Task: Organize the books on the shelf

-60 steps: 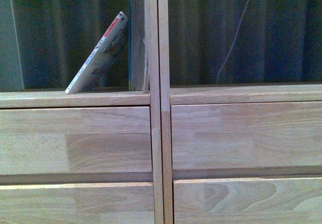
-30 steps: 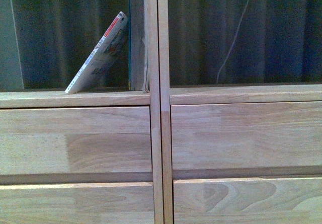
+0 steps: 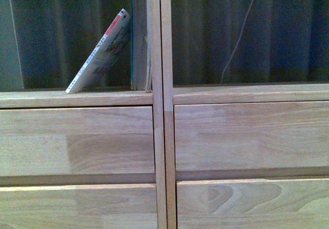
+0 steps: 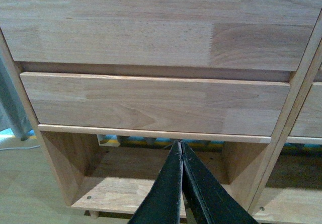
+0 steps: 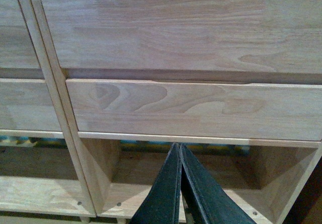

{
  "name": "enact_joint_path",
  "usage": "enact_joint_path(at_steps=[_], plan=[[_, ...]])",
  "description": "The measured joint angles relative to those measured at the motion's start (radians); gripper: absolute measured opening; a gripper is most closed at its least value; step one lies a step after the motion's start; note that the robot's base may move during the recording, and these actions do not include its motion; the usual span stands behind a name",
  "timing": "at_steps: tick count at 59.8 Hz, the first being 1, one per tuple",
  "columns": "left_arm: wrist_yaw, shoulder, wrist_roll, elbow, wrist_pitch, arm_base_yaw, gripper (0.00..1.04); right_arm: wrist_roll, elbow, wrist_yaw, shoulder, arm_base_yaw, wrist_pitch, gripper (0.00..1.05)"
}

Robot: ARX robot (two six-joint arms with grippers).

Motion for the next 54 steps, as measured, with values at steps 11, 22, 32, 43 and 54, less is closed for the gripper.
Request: enact_joint_path(at_steps=[11,22,32,43,54], plan=[[0.0,-0.001,0.0,0.0,0.0,0.0,0.03,0.0,0.0,-0.002,0.0,0.0,0.0,0.03],[0.0,-0.001,0.0,0.0,0.0,0.0,0.03,0.0,0.0,-0.002,0.0,0.0,0.0,0.03],[0.0,-0.001,0.0,0.0,0.0,0.0,0.14,-0.002,0.0,-0.002,0.0,0.0,0.0,0.11],[0.0,-0.001,0.0,0.0,0.0,0.0,0.48,-0.002,0.0,-0.002,0.0,0.0,0.0,0.44],[0.0,-0.001,0.0,0.0,0.0,0.0,0.83,-0.002,0.0,-0.002,0.0,0.0,0.0,0.78]])
